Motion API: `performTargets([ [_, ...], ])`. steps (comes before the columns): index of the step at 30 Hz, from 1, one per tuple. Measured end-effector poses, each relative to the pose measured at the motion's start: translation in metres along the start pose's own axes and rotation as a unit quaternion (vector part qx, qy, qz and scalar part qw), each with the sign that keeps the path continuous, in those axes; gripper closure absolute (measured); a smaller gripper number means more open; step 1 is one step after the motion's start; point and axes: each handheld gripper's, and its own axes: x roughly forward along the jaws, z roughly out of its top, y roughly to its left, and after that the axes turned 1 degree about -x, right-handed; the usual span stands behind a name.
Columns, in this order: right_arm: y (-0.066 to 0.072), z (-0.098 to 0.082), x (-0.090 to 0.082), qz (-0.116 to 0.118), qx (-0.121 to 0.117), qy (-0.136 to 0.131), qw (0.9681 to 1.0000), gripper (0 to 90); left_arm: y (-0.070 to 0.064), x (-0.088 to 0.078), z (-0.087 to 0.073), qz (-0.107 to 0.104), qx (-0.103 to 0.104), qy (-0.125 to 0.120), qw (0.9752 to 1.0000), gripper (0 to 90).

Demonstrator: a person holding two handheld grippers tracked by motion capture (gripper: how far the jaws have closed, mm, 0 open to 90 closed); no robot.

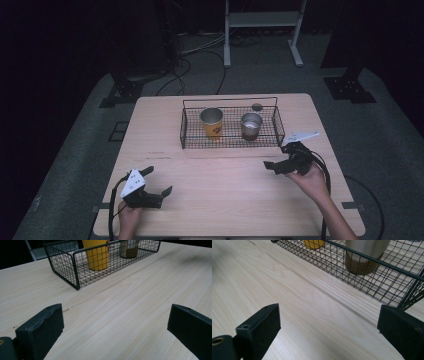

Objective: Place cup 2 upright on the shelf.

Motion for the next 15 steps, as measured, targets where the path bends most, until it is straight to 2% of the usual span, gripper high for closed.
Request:
performTargets([
  [9, 0.000, -0.011, -0.005, 0.001, 0.006, -0.003, 1.0000, 3.9, 0.000, 0.000, 0.000, 0.000, 0.001, 0.002, 1.0000, 0.0],
  [15, 0.001, -0.020, -0.006, -0.006, 0.001, 0.001, 1.0000, 4.0, 0.000, 0.000, 0.000, 0.000, 0.001, 0.002, 1.0000, 0.0],
])
